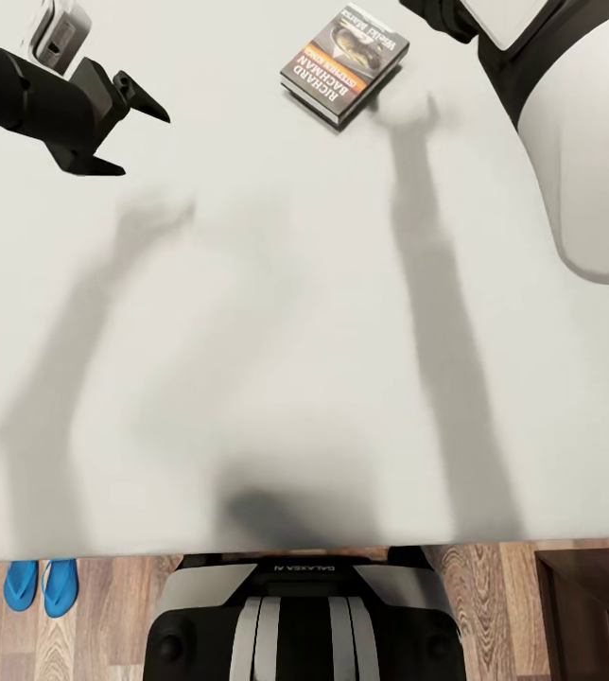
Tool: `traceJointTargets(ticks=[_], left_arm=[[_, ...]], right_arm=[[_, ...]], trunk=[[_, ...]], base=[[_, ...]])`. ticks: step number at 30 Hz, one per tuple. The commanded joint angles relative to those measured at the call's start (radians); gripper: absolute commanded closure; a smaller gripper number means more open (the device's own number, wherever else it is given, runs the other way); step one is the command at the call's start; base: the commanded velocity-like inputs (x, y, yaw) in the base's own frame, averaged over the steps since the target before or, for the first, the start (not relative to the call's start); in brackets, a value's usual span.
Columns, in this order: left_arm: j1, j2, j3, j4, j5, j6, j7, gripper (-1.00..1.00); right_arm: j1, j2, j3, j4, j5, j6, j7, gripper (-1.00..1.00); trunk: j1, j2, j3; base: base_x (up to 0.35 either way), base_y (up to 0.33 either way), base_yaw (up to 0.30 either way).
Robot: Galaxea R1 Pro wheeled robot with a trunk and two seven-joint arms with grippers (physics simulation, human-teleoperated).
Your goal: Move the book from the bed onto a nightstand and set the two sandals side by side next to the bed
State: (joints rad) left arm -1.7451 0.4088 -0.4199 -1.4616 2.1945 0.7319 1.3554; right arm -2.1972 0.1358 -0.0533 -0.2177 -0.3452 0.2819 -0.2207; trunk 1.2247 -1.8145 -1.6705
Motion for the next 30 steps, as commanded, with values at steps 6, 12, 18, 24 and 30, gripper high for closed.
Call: traceJointTargets(ticks=[6,12,18,24,30], left_arm=[[-0.003,0.006,0.001,-0.012,0.015,0.006,0.007,-1.0],[-0.006,0.009,0.002,-0.017,0.018,0.005,0.007,-1.0],[-0.014,0.011,0.003,-0.02,0.018,0.004,0.007,-1.0],[-0.016,0.011,0.004,-0.03,0.018,0.004,0.007,-1.0],[-0.017,0.01,0.004,-0.035,0.018,0.004,0.007,-1.0]], right_arm=[[-0.001,0.0,-0.016,-0.002,-0.007,0.008,-0.006,-1.0],[-0.001,0.002,-0.018,-0.003,-0.009,0.004,-0.003,-1.0],[0.0,0.006,-0.018,-0.009,-0.011,-0.005,-0.003,-1.0],[0.0,0.01,-0.015,-0.012,-0.012,-0.009,-0.003,-1.0],[-0.001,0.014,-0.014,-0.012,-0.031,-0.01,-0.002,-1.0]], trunk=[[0.0,0.0,0.0],[0.0,0.0,0.0],[0.0,0.0,0.0],[0.0,0.0,0.0],[0.0,0.0,0.0]], base=[[0.0,0.0,0.0],[0.0,0.0,0.0],[0.0,0.0,0.0],[0.0,0.0,0.0],[0.0,0.0,0.0]])
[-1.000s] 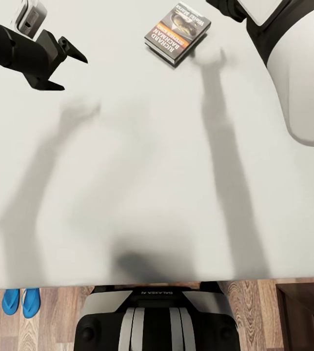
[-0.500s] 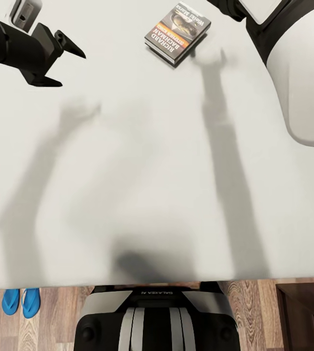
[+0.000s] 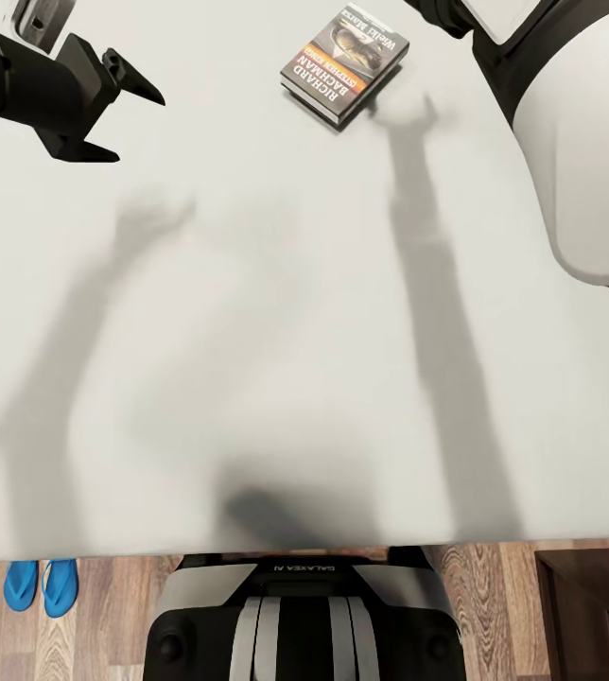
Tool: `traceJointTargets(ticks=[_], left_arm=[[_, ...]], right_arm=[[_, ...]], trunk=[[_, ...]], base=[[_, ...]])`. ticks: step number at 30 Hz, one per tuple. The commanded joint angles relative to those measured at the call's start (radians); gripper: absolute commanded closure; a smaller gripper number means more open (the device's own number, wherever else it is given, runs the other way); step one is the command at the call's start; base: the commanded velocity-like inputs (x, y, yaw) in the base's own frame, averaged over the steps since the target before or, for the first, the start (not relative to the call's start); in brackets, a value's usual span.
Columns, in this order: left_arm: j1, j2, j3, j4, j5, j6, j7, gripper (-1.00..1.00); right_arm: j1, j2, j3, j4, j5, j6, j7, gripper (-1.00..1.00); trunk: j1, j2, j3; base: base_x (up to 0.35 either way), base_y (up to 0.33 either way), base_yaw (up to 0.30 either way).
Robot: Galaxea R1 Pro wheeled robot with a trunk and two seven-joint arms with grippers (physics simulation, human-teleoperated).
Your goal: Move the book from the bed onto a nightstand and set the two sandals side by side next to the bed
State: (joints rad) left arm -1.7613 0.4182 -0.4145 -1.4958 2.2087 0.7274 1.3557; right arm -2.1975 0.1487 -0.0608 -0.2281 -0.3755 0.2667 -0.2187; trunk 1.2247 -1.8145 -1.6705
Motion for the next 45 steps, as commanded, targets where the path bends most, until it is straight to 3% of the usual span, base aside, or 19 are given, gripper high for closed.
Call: traceJointTargets(ticks=[1,12,30,45], left_arm=[[-0.001,0.001,-0.001,-0.001,0.004,0.009,0.006,-1.0],[-0.001,0.001,-0.001,-0.001,0.004,0.009,0.006,-1.0],[-0.001,-0.001,-0.003,-0.001,-0.001,0.009,0.005,-1.0],[0.005,-0.008,-0.011,-0.001,-0.004,0.009,0.006,-1.0]], right_arm=[[0.0,0.002,-0.006,-0.002,-0.003,0.005,-0.004,-1.0],[0.001,0.016,-0.005,-0.016,-0.013,0.01,-0.004,-1.0],[0.013,0.026,-0.01,-0.005,-0.034,0.009,-0.003,-1.0],[0.044,0.02,-0.011,0.04,-0.045,-0.051,0.021,-1.0]], trunk=[[0.0,0.0,0.0],[0.0,0.0,0.001],[0.0,0.0,0.024],[0.0,0.0,0.027]], base=[[0.0,0.0,0.0],[0.0,0.0,0.011],[0.0,0.0,0.069],[0.0,0.0,0.01]])
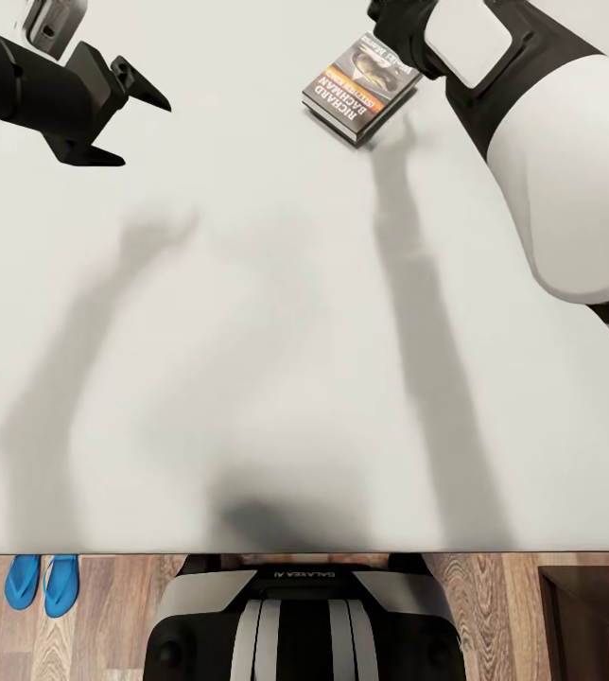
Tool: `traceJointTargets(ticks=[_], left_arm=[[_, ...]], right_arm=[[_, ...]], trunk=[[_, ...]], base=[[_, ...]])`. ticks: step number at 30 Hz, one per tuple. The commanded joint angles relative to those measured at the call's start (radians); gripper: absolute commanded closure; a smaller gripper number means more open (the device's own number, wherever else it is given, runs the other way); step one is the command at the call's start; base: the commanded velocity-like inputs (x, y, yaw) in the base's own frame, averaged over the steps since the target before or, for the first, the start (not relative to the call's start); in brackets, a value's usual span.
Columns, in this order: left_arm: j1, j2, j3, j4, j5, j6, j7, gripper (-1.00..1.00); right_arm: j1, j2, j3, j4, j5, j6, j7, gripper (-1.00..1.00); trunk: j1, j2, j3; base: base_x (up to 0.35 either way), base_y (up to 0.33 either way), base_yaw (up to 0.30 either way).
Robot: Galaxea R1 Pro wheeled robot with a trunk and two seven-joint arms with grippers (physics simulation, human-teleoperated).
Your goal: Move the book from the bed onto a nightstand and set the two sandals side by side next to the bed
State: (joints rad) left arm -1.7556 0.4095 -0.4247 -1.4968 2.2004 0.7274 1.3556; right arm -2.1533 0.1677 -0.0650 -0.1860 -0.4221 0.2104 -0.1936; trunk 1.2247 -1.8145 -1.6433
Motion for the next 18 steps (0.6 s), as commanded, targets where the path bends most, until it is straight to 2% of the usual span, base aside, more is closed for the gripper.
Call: traceJointTargets(ticks=[1,18], left_arm=[[-0.001,0.001,-0.001,0.0,0.004,0.009,0.007,-1.0],[0.001,-0.002,-0.004,0.0,0.004,0.009,0.006,-1.0]], right_arm=[[0.0,0.0,-0.006,-0.001,0.001,0.005,0.006,-1.0],[0.035,0.002,0.003,0.004,0.01,-0.066,0.101,-1.0]], trunk=[[0.0,0.0,0.0],[0.0,0.0,0.0]], base=[[0.0,0.0,0.0],[0.0,0.0,0.0]])
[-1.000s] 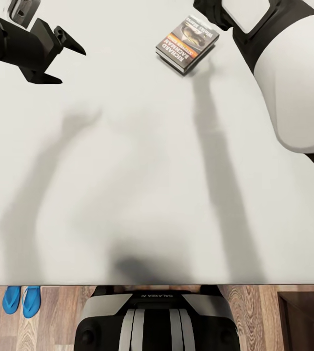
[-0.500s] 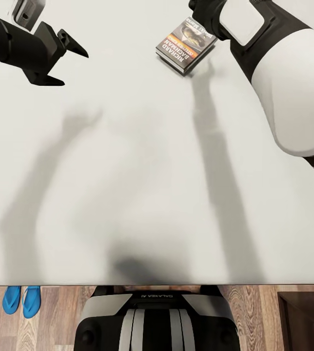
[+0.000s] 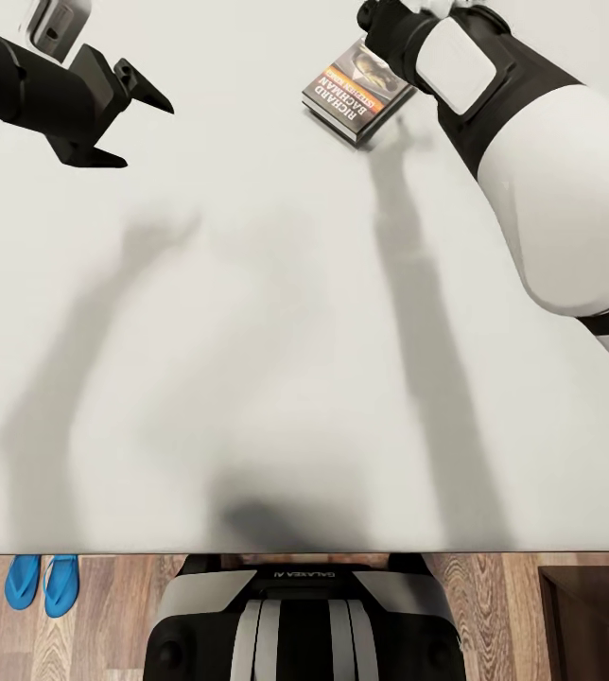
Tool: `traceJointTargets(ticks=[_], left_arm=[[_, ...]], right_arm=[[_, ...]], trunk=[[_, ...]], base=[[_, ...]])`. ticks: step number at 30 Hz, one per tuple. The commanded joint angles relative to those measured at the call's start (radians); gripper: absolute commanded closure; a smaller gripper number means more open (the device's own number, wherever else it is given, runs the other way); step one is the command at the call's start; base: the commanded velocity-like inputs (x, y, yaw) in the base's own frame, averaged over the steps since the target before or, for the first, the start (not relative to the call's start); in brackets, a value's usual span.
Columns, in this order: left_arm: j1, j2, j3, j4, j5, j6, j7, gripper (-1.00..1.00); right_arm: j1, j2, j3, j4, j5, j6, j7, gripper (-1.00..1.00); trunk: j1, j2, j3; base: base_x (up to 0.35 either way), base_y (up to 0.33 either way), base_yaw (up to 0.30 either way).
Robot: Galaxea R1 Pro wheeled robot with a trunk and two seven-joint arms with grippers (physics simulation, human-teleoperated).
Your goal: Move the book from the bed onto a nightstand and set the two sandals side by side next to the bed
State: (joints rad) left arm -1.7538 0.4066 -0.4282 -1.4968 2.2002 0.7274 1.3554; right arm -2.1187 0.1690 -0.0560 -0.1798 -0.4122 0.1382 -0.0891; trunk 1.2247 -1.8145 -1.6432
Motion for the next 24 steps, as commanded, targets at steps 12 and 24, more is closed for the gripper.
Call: traceJointTargets(ticks=[12,24], left_arm=[[0.004,0.0,-0.003,-0.001,0.004,0.01,0.007,-1.0],[0.012,0.007,-0.004,-0.002,0.007,0.019,0.007,-1.0]], right_arm=[[0.04,0.006,0.039,0.001,0.153,-0.02,0.006,-1.0],[0.07,0.006,0.045,0.002,0.271,-0.023,0.006,-1.0]], trunk=[[0.0,0.0,0.0],[0.0,0.0,0.0]], base=[[0.0,0.0,0.0],[0.0,0.0,0.0]])
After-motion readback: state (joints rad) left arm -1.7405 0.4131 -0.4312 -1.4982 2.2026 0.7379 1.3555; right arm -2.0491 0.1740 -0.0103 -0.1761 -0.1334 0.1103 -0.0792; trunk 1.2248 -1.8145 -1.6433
